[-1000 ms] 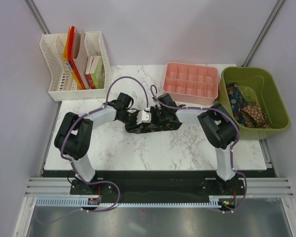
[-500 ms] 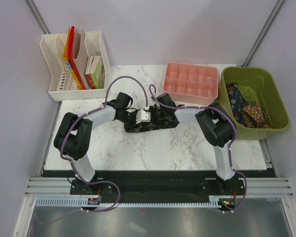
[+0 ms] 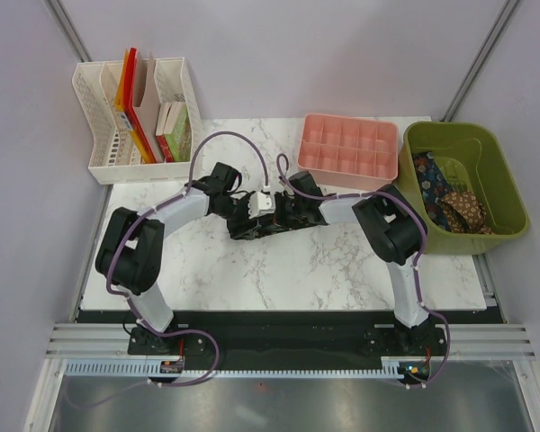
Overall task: Roll the ties
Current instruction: Roll the tie at the center of the board.
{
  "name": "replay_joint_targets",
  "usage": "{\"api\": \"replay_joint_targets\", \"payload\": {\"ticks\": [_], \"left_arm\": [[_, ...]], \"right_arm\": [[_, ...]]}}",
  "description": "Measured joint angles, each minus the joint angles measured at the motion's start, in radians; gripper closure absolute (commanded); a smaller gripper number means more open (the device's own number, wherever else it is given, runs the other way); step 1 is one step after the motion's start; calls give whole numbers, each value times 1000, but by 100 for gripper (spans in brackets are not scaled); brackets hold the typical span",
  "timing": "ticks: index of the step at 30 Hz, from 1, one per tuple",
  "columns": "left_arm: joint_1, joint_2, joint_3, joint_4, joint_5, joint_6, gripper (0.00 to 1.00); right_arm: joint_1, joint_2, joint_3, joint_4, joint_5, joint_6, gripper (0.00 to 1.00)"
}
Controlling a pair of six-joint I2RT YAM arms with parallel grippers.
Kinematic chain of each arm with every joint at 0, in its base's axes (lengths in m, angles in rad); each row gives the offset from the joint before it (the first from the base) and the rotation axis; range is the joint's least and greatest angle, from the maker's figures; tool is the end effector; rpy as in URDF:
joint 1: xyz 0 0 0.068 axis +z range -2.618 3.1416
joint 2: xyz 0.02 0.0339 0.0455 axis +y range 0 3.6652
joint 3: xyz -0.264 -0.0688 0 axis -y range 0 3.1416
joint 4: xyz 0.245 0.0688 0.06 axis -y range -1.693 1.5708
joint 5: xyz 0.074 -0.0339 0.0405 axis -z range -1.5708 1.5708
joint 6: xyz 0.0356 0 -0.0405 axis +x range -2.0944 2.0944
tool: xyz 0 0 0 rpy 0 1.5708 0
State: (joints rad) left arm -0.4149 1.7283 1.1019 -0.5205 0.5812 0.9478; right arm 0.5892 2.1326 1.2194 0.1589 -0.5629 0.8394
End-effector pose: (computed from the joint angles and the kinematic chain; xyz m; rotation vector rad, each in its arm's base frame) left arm 0.3012 -0.1540 0.1846 1.7176 1.8600 -0.5858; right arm 0.3500 0.2568 0.1084 0.0018 2.5948 1.2920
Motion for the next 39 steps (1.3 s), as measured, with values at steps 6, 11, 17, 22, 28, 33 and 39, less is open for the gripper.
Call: {"api": "replay_joint_targets", "payload": {"ticks": [6, 11, 17, 22, 28, 33, 39], "left_arm": [[-14, 32, 15, -1, -24, -12, 20], [-27, 78, 29, 0, -58, -20, 26], [-34, 119, 55, 6, -86, -26, 21], [-39, 132, 71, 3, -88, -39, 28], [-38, 143, 86, -5, -81, -24, 52], [-45, 143, 80, -32, -23, 33, 62], [-52, 138, 69, -87, 50, 126, 64]], "right_arm": [[-3, 4, -2, 13, -5, 23, 100], [-3, 5, -2, 13, -4, 30, 100], [-3, 5, -7, 21, -1, 40, 100], [-3, 4, -17, 40, 3, 54, 100], [-3, -9, -46, 67, 7, 73, 100], [0, -56, -96, 46, 11, 89, 100], [15, -114, -116, -50, 19, 70, 100]]}}
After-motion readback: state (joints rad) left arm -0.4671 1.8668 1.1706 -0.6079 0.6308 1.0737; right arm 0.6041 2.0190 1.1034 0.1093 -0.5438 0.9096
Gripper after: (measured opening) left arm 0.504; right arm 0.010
